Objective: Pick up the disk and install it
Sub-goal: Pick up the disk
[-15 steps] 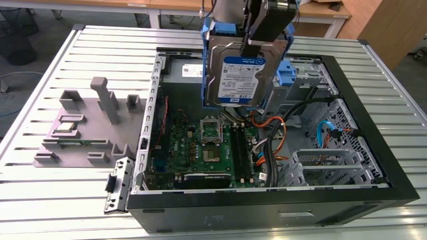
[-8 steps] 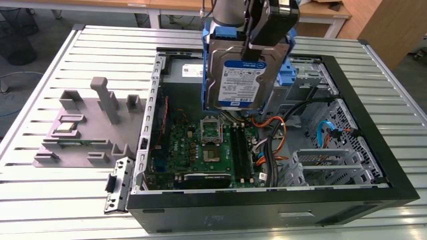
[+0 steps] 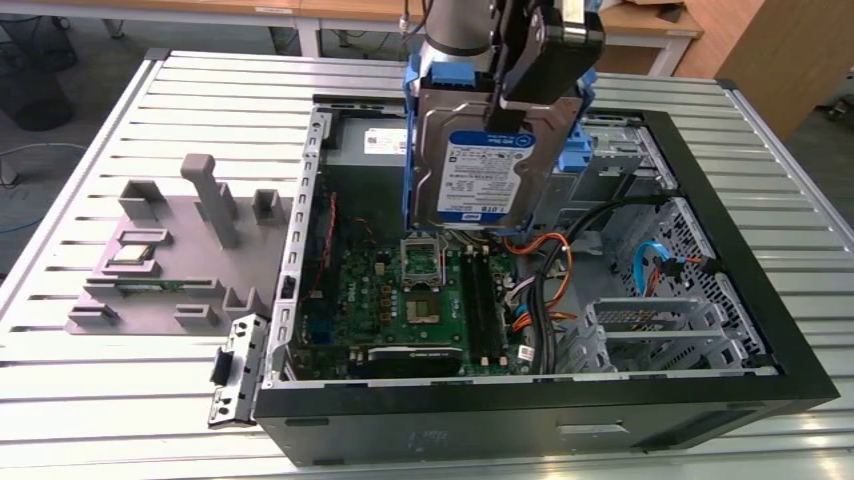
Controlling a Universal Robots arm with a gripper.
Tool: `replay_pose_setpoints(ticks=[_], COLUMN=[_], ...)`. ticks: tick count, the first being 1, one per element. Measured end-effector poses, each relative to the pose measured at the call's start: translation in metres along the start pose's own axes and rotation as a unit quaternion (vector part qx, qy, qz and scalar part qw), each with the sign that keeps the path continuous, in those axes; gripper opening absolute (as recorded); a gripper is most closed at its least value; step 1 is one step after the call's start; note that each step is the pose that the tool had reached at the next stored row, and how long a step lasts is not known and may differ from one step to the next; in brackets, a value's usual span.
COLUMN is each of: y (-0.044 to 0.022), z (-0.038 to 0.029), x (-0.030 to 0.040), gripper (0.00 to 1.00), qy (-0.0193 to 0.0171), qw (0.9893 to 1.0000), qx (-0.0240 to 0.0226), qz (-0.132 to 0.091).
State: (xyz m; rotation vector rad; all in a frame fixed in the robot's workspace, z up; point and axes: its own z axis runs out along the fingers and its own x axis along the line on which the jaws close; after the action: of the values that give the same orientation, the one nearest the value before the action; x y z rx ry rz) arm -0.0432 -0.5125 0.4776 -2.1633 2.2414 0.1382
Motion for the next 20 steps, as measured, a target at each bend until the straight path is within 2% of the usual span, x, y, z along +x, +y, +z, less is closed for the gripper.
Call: replay_pose_setpoints(ticks=[20], y=[-0.0007], z=[-0.0003], x=[0.018], gripper=[0.35], qy=[0.0], qw=[1.0], qx=[0.0], qz=[0.0])
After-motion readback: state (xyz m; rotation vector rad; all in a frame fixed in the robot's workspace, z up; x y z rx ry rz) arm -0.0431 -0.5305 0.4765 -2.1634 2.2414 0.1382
